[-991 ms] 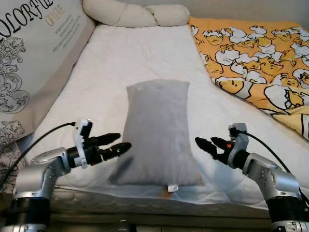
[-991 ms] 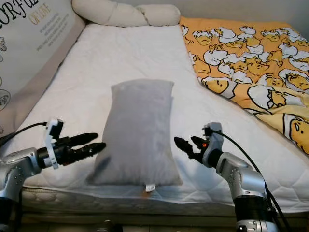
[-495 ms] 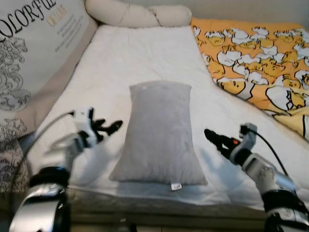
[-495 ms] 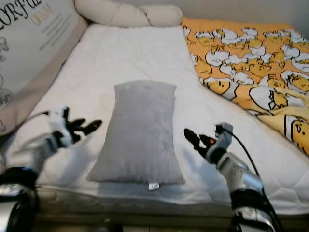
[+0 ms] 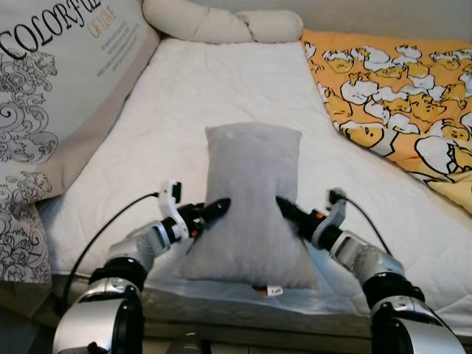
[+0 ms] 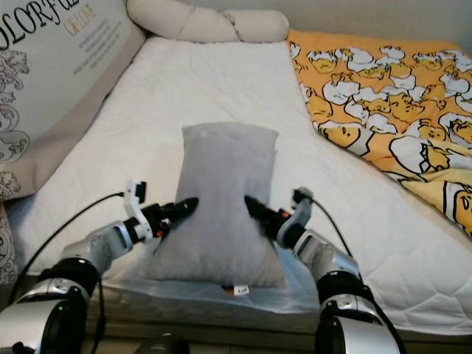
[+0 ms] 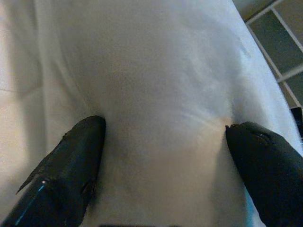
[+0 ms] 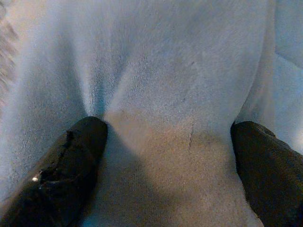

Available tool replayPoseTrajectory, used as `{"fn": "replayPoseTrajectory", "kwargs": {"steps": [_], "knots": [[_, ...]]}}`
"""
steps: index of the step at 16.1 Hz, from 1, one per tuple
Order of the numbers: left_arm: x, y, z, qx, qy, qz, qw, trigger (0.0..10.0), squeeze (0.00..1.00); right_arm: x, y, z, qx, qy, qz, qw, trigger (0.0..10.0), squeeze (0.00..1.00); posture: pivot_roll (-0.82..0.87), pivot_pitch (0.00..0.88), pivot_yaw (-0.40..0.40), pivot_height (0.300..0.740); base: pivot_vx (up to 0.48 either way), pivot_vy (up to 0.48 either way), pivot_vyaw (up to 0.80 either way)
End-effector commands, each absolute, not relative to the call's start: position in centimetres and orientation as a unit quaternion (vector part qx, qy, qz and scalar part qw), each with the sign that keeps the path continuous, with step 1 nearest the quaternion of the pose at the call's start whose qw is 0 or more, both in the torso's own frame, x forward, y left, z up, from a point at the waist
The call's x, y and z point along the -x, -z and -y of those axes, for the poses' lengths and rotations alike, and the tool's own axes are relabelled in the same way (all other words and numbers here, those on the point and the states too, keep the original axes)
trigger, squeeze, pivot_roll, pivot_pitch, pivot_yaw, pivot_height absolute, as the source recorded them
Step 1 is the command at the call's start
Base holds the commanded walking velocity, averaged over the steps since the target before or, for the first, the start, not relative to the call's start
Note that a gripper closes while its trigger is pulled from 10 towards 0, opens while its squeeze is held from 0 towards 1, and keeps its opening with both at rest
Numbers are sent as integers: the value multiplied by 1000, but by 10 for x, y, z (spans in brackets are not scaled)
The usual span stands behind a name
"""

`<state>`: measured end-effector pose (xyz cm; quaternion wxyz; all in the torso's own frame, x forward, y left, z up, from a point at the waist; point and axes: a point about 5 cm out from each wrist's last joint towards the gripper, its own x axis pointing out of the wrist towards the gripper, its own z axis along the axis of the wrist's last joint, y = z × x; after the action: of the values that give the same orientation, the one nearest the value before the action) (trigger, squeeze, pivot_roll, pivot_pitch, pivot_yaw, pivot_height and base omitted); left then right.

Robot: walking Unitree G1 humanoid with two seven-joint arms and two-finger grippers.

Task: Clean up the room

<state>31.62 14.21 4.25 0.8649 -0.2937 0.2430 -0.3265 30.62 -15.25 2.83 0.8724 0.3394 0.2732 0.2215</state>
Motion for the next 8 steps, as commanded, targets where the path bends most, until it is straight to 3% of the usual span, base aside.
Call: {"fn": "replayPoseTrajectory", "kwargs": {"steps": [1,4,5,6,7,8], "knots": [[-309,-34,-130,276,351,-266,854,10000,0,-303,-20,143,-290,-231,-304,878,10000,0,12,0,18,740,0,0,0],[-309,-32,-127,236,358,-270,862,10000,0,-302,-19,142,-255,-247,-292,888,10000,0,23,0,13,740,0,0,0],[-309,-32,-127,229,359,-271,863,7961,0,-302,-19,142,-250,-249,-295,888,8000,0,26,0,11,740,0,0,0],[-310,-33,-127,215,362,-274,865,3490,0,-301,-16,142,-245,-242,-300,890,1686,0,32,0,10,740,0,0,0],[-311,-33,-127,210,358,-276,867,0,0,-301,-14,142,-247,-236,-309,888,0,0,36,0,10,740,0,0,0],[-312,-34,-127,207,354,-276,869,0,0,-300,-13,141,-249,-236,-314,885,0,0,38,0,10,740,0,0,0]]}}
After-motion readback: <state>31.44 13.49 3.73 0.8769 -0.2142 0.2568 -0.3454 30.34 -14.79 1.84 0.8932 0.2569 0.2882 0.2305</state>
